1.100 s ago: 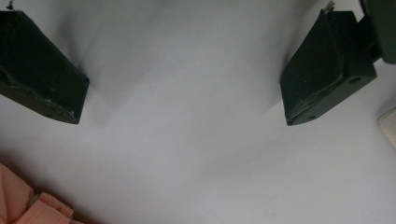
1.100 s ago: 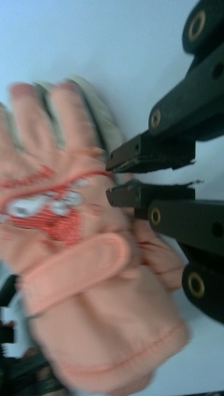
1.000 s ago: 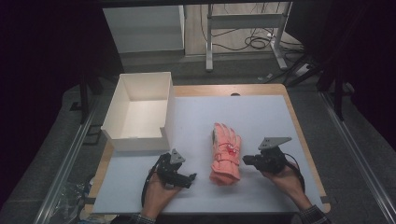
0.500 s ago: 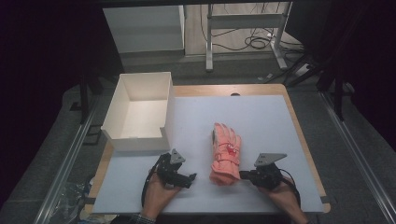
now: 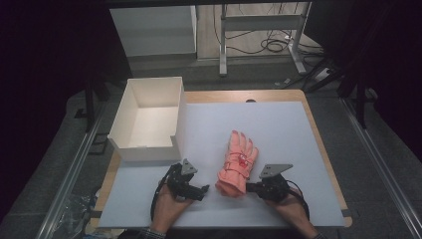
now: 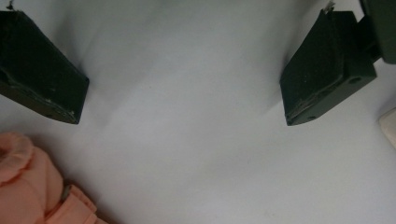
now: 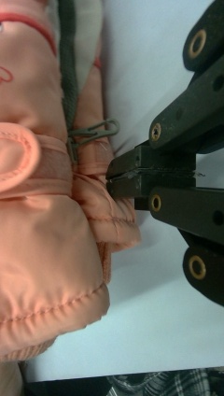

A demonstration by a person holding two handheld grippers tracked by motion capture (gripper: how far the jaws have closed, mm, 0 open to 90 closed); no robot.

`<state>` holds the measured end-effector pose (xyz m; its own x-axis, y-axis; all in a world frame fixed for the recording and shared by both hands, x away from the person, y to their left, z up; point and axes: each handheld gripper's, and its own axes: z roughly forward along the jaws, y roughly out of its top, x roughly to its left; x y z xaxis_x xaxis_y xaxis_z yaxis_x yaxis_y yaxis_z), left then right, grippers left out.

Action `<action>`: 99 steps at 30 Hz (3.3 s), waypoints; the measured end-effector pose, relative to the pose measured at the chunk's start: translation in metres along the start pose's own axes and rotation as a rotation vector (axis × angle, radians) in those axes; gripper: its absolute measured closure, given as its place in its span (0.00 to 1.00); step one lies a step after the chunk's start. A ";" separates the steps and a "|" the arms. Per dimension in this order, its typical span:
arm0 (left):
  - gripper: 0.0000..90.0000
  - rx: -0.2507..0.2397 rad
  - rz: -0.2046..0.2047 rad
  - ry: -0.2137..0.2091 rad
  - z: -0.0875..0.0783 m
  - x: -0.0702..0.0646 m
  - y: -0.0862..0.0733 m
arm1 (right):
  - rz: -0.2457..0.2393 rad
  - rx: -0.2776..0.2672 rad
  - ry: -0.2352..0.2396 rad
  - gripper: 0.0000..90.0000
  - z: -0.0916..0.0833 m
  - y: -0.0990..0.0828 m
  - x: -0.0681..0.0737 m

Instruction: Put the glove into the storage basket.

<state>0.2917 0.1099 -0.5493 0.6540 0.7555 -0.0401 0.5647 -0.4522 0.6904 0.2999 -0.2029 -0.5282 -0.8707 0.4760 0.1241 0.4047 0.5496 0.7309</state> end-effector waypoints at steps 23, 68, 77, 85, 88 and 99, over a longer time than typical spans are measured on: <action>0.02 0.004 0.010 -0.015 -0.001 0.002 0.000 | -0.013 -0.003 0.017 0.98 0.032 0.023 0.011; 0.00 0.056 0.086 -0.118 -0.041 -0.037 0.070 | 0.132 0.003 -0.381 0.27 -0.048 -0.033 -0.068; 0.00 0.078 0.083 -0.094 -0.023 -0.040 0.096 | 0.134 0.000 -0.380 0.27 -0.048 -0.033 -0.068; 0.00 0.109 0.076 -0.082 0.007 -0.043 0.106 | 0.136 -0.002 -0.379 0.27 -0.048 -0.033 -0.068; 0.00 0.126 0.090 -0.063 0.016 -0.046 0.107 | 0.135 -0.002 -0.379 0.27 -0.048 -0.033 -0.068; 0.00 0.199 0.080 -0.035 0.041 -0.047 0.098 | 0.134 -0.002 -0.379 0.27 -0.048 -0.034 -0.068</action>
<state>0.3375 0.0104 -0.5095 0.7161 0.6978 -0.0185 0.5963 -0.5977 0.5359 0.3324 -0.2865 -0.5292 -0.6451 0.7632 -0.0373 0.5068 0.4640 0.7265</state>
